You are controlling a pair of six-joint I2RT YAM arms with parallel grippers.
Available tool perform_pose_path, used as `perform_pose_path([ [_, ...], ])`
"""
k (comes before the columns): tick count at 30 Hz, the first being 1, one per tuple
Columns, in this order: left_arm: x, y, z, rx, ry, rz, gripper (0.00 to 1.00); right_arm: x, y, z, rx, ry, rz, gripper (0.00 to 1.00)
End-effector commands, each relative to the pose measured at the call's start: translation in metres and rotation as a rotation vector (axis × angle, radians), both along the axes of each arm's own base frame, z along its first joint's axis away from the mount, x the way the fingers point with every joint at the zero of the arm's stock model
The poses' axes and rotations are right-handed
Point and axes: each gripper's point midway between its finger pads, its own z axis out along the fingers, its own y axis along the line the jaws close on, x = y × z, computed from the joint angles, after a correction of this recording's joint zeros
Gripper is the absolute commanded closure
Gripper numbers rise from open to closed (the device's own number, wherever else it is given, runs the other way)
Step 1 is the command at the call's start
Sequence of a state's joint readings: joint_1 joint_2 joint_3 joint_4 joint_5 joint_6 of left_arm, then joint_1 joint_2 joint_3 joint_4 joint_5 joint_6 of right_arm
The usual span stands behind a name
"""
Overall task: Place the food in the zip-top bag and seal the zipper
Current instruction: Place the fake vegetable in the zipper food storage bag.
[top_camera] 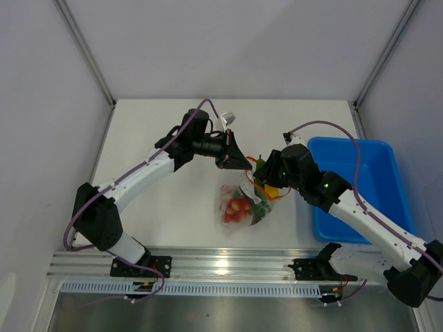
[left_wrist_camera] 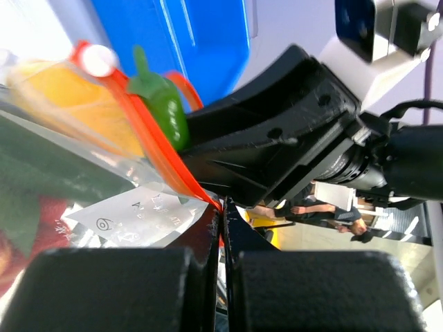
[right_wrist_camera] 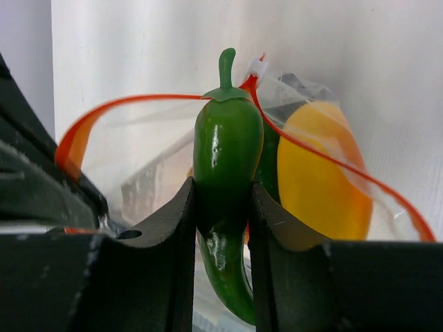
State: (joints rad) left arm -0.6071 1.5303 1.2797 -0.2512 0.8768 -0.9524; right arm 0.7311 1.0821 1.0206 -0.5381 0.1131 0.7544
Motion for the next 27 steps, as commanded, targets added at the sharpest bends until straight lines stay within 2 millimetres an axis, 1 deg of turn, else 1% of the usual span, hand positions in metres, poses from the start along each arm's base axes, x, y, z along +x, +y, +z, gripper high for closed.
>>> perform_pose_path([
  [1, 0.005, -0.005, 0.024, -0.078, -0.037, -0.021, 0.99, -0.008, -0.008, 0.009, 0.010, -0.054, 0.014, 1.00],
  [4, 0.006, -0.005, 0.022, -0.073, -0.036, -0.022, 0.99, -0.016, -0.015, 0.003, -0.016, -0.044, 0.028, 1.00],
  [5, 0.006, -0.005, 0.019, -0.065, -0.028, -0.018, 0.99, -0.021, -0.016, 0.007, -0.005, -0.056, 0.042, 1.00],
  [8, 0.006, -0.005, 0.014, -0.057, -0.018, -0.021, 0.99, -0.029, -0.016, 0.010, 0.001, -0.080, 0.090, 1.00],
  [11, 0.007, -0.006, 0.012, -0.056, -0.015, -0.023, 0.99, -0.037, -0.011, 0.004, -0.007, -0.062, 0.155, 1.00],
  [12, 0.007, -0.006, 0.012, -0.056, -0.011, -0.025, 0.99, -0.043, -0.007, 0.002, 0.004, -0.046, 0.194, 1.00],
  [20, 0.006, -0.006, 0.013, -0.055, -0.015, -0.031, 0.99, -0.053, 0.005, -0.016, -0.007, 0.009, 0.292, 1.00],
  [23, 0.005, -0.005, 0.010, -0.046, -0.012, -0.027, 0.99, -0.055, 0.000, -0.014, -0.010, -0.009, 0.290, 1.00],
  [24, 0.005, -0.005, 0.007, -0.038, -0.009, -0.026, 0.99, -0.055, -0.003, -0.012, -0.015, -0.026, 0.287, 1.00],
  [25, 0.006, -0.005, 0.007, -0.037, -0.007, -0.026, 0.99, -0.056, -0.006, -0.005, -0.007, -0.054, 0.280, 1.00],
  [27, 0.005, -0.005, 0.006, -0.036, -0.004, -0.029, 0.99, -0.056, -0.012, -0.003, -0.017, -0.073, 0.267, 1.00],
])
